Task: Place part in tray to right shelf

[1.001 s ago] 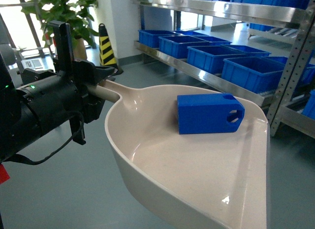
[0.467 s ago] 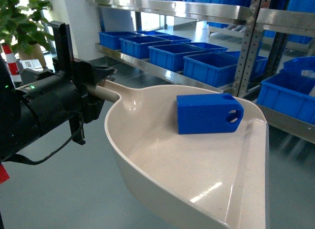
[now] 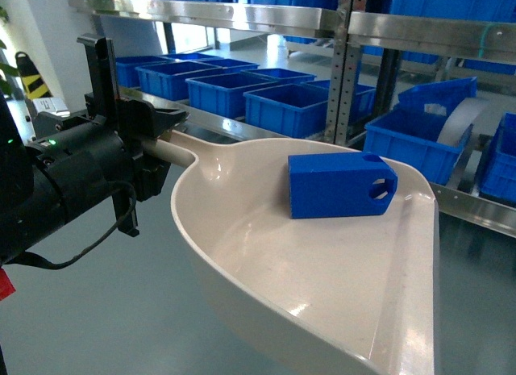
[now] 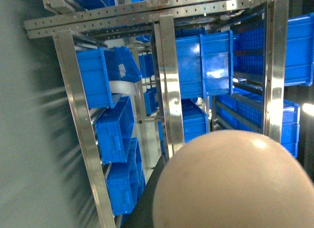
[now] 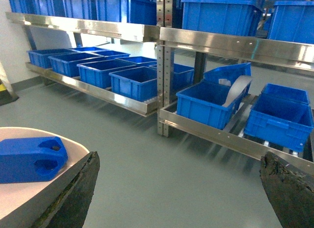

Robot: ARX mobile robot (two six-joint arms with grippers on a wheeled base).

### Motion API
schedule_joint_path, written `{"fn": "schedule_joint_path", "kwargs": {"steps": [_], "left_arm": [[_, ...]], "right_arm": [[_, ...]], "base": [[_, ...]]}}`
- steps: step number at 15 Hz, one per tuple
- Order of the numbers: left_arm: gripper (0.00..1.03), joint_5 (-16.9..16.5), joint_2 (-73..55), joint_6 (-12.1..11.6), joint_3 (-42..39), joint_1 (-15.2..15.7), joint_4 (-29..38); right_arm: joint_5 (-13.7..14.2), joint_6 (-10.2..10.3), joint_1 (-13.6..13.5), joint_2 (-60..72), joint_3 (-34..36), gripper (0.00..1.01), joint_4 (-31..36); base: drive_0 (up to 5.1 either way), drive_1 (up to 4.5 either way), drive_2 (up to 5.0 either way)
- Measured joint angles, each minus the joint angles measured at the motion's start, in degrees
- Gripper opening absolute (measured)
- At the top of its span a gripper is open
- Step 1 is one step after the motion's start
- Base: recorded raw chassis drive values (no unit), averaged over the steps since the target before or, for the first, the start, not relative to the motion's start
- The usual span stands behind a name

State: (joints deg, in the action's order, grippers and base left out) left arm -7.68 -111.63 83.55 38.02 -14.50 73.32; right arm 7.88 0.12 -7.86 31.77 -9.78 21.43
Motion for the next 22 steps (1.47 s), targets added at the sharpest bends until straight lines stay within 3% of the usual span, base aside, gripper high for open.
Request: {"fn": "schedule_joint_path", "kwargs": {"steps": [22], "left_arm": [[0.12,-0.1,0.0,0.0,0.0,0.0,0.0]], "right_arm": [[0.0,0.0,0.0,0.0,0.0,0.98,0.0]], "base": [[-1.6,-1.56,-1.6]]}}
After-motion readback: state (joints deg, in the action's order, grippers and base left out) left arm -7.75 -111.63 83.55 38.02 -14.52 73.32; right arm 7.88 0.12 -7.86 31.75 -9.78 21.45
